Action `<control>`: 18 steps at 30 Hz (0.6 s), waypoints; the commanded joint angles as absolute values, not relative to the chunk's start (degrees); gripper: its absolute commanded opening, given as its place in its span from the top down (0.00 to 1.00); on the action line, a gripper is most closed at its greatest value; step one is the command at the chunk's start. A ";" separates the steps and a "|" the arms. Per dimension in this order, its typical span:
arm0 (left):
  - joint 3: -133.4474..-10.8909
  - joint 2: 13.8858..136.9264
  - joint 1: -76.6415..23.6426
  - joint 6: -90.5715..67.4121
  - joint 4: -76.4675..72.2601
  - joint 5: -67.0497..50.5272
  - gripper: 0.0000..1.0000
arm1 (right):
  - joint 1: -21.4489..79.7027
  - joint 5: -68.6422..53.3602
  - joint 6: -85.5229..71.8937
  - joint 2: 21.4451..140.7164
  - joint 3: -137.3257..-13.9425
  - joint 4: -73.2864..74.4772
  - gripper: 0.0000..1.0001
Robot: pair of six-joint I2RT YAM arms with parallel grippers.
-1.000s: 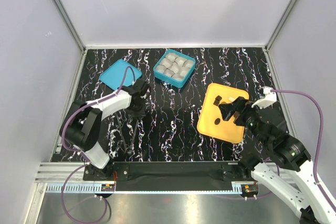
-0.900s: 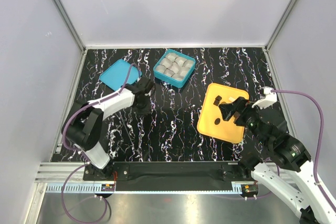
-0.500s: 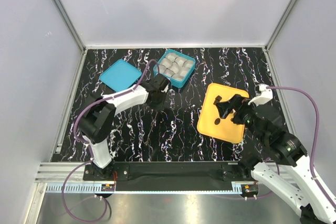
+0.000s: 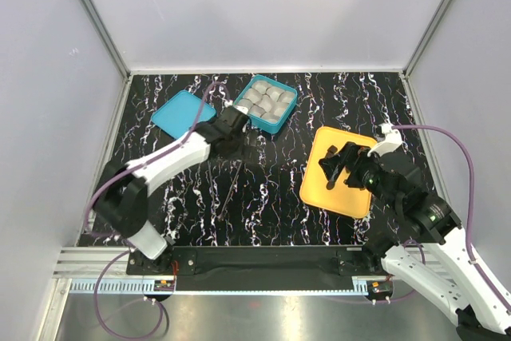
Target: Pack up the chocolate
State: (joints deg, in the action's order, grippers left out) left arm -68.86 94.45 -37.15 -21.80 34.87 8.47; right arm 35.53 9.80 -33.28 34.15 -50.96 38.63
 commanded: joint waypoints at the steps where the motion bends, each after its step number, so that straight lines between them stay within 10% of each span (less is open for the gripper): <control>1: -66.28 84.13 -37.44 -28.37 36.82 17.13 0.01 | 35.77 9.40 -33.66 34.19 -53.17 37.18 0.00; 18: -43.33 72.68 -38.85 -40.08 30.77 18.46 0.01 | 35.86 8.88 -35.51 34.28 -52.82 39.02 0.00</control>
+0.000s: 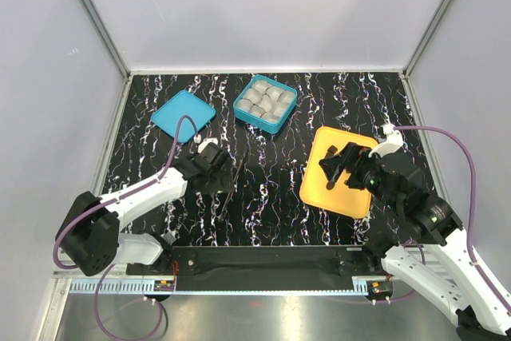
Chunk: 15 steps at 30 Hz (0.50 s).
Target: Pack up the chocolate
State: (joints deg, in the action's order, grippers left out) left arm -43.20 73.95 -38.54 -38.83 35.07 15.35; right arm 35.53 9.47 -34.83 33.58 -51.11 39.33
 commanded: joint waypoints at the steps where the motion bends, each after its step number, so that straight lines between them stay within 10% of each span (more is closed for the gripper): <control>1: -42.81 72.69 -38.85 -39.99 30.24 18.20 0.01 | 35.86 8.79 -35.59 34.36 -52.91 39.11 0.00; 15: -40.96 78.13 -40.96 -38.49 23.47 18.10 0.01 | 35.86 8.44 -36.21 33.66 -52.29 39.20 0.00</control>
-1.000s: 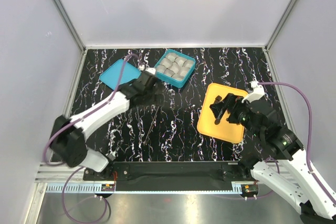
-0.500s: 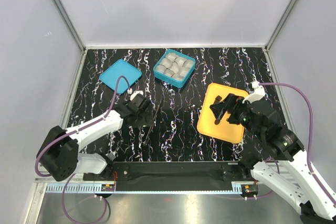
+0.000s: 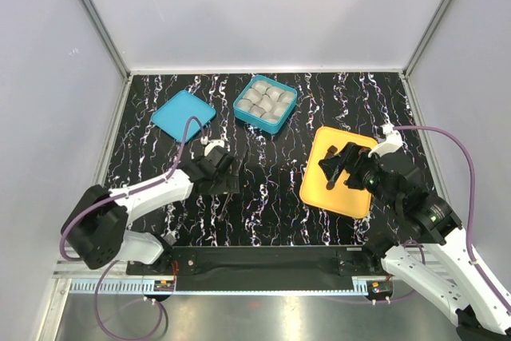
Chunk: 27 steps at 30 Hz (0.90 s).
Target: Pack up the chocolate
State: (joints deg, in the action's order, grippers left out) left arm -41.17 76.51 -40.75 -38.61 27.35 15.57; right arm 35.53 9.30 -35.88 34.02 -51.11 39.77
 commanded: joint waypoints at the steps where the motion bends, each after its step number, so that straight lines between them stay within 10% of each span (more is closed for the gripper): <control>1: -40.96 78.57 -40.96 -38.93 23.47 18.28 0.01 | 35.86 8.44 -36.21 33.84 -52.29 39.20 0.00; 27: -42.63 87.45 -40.96 -41.22 22.41 20.74 0.14 | 35.86 9.40 -35.07 32.52 -50.80 38.41 0.00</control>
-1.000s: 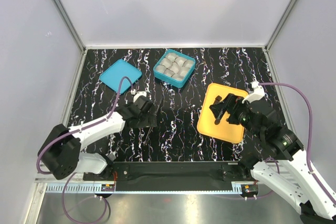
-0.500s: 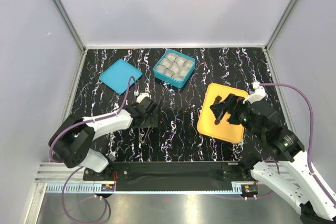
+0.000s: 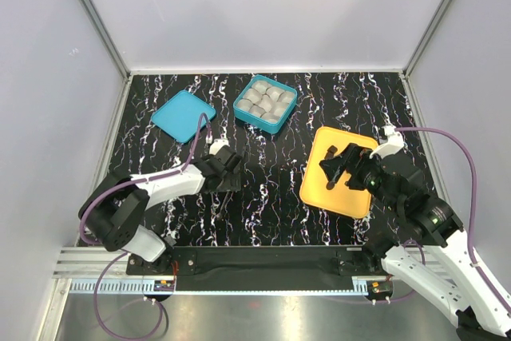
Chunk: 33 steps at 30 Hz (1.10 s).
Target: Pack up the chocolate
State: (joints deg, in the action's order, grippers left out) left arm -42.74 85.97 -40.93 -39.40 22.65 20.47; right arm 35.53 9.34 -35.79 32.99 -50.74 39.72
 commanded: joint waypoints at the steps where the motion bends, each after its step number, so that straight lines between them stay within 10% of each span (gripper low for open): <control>1: -42.63 87.28 -40.96 -41.22 22.50 20.57 0.17 | 35.77 9.40 -35.07 32.43 -50.80 38.67 0.00; 33: -64.60 66.44 -43.67 -29.71 49.92 15.03 0.40 | 35.77 8.08 -39.47 42.19 -56.07 47.45 0.00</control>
State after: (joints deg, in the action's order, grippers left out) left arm -61.73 67.44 -42.44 -31.83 50.54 16.73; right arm 35.53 7.77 -39.00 42.39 -53.74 46.54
